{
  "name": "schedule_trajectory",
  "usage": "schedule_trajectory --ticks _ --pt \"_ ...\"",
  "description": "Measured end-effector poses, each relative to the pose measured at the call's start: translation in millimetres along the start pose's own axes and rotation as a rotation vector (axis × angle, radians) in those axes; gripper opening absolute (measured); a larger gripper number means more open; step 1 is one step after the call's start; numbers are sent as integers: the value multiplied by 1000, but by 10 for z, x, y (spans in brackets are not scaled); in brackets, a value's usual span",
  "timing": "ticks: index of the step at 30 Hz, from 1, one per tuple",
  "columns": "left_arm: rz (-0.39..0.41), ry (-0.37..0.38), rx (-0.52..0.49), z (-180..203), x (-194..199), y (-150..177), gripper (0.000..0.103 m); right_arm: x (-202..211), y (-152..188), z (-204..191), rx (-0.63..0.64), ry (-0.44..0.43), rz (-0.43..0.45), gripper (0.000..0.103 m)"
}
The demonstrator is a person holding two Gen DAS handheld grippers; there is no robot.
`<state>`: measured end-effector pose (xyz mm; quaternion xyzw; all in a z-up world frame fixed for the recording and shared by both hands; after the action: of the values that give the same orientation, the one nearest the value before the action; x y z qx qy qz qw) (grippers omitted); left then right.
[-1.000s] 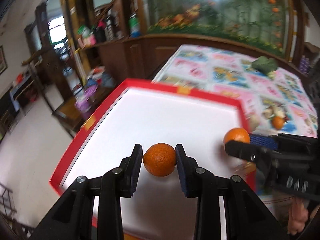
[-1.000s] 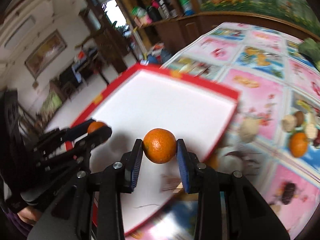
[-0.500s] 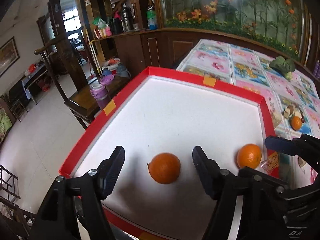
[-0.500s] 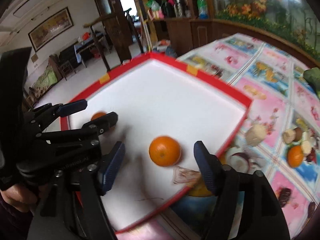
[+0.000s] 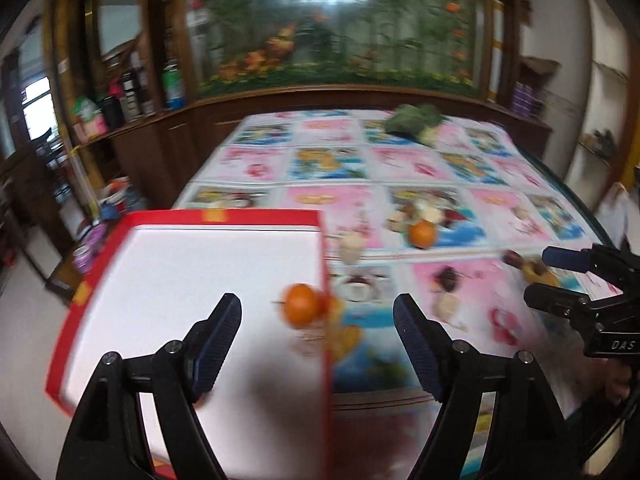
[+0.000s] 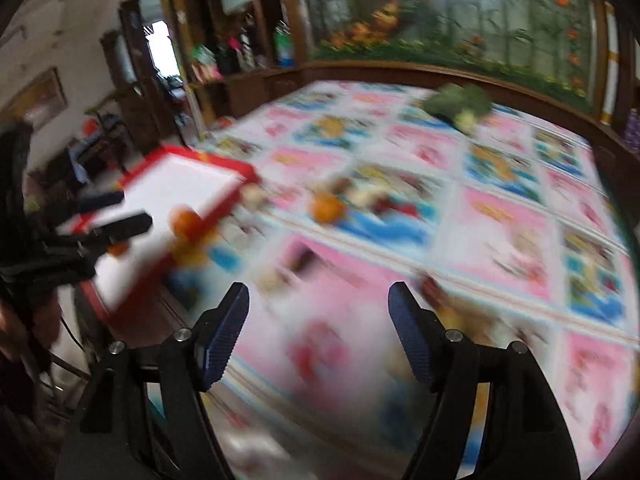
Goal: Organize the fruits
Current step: 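Carry both oranges over the red-rimmed white box and open both tools, then grasp a round tan cake with the right tool while the left tool grasps another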
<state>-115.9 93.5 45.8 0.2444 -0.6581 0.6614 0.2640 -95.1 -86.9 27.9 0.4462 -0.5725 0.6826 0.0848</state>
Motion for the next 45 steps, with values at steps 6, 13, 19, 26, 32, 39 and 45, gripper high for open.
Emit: schedule_trajectory --ticks 6,13,19,26,32,39,45 --pt "-57 78 -84 480 -159 67 78 17 333 262 -28 55 -82 72" --pt "-133 85 -144 701 -372 157 78 -214 409 404 -80 61 -151 59" --pt "-181 110 -146 748 -553 132 72 -299 329 371 -25 128 -176 42" --pt "-245 154 -153 858 -732 166 43 -267 340 362 -14 125 -171 28" --pt "-249 185 -164 909 -749 188 34 -263 344 365 -22 121 -170 28" --pt "-221 159 -162 881 -710 173 22 -251 324 321 -46 126 -170 28" --pt "-100 90 -131 617 -389 18 22 -233 137 135 -46 91 -147 28"
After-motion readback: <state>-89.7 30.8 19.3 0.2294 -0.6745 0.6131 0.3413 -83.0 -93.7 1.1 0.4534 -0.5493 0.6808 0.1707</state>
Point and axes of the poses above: each gripper's, at about its wrist camera, not at the fingertips, and x roughly against the way its jaws point, z to its right, y to its underside, the point moved 4 cm from there along -x, roughly the way its jaws point, and after that the axes turned 4 degrees about x, right-handed, at the moved point
